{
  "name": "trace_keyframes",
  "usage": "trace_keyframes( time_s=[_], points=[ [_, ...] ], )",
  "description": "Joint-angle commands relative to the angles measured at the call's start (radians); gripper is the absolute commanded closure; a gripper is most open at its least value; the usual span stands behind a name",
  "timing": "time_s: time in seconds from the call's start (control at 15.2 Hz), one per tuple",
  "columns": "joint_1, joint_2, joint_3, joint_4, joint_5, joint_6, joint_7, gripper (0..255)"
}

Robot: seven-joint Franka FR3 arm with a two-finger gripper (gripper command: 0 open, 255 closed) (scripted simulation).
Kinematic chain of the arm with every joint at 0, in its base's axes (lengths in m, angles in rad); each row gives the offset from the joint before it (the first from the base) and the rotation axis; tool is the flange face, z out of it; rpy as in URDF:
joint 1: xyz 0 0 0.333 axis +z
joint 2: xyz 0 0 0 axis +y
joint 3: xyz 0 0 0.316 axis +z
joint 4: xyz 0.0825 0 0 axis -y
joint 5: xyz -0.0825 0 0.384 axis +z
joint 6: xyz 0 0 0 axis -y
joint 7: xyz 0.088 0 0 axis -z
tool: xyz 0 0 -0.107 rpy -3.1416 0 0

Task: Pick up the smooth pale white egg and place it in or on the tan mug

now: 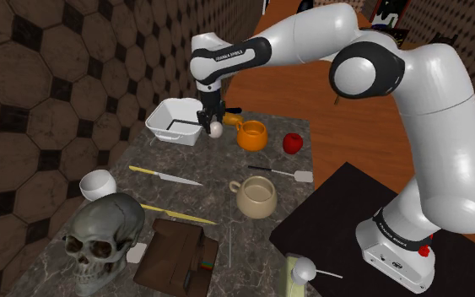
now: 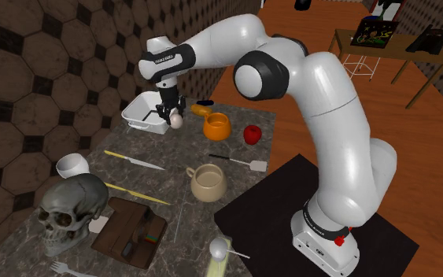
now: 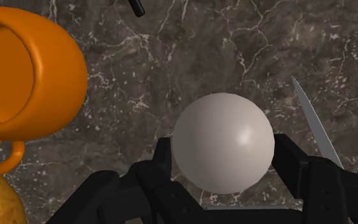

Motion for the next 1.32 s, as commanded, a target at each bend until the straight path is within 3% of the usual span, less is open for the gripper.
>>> trace_keyframes(
  time_s=[0.0, 0.07, 0.33, 0.66, 1.25],
  points=[
    [0.000, -0.011, 0.000, 0.011, 0.000, -0.023, 0.001, 255],
    [-0.001, -0.014, 0.000, 0.013, 0.000, -0.027, 0.002, 255],
    [0.002, -0.198, 0.012, -0.290, 0.015, 0.094, 0.011, 255],
    [0.010, -0.387, 0.029, -0.584, 0.038, 0.202, 0.025, 255],
    [0.039, -0.692, 0.072, -1.005, 0.103, 0.325, 0.052, 255]
  ],
)
